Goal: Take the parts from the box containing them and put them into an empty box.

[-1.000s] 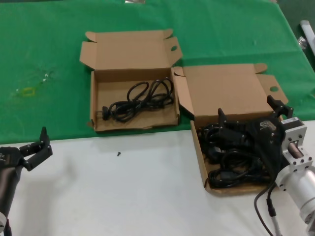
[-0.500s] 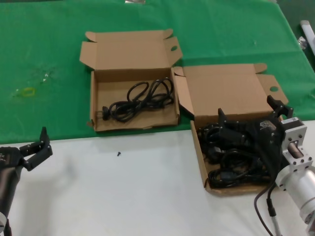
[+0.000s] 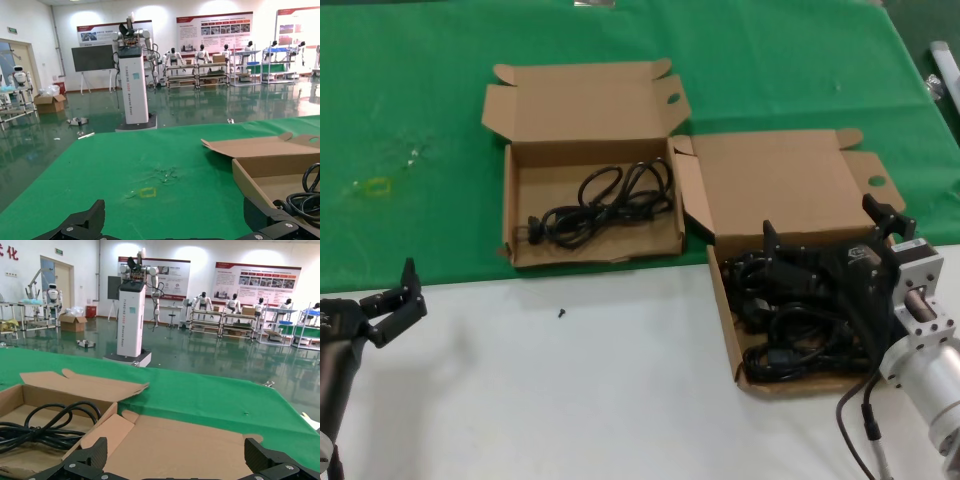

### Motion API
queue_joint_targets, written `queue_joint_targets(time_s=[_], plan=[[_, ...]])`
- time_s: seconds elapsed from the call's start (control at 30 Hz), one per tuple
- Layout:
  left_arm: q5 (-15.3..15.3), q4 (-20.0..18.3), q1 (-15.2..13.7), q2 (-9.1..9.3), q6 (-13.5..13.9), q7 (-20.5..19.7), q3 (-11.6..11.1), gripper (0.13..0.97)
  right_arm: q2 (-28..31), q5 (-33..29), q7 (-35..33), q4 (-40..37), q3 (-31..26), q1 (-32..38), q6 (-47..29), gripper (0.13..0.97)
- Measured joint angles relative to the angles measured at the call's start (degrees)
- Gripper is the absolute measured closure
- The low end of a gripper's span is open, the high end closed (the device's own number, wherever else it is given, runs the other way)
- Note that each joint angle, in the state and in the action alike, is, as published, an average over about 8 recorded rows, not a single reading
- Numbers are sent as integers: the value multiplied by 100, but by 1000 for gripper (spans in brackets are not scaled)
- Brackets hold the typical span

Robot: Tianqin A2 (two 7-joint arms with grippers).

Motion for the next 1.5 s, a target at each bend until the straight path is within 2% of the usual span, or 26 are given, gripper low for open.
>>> queue_joint_targets(time_s=[1.5], plan=[[0, 0, 0, 0, 0, 0, 0, 132, 0, 0, 0, 0, 0, 0, 0, 129]])
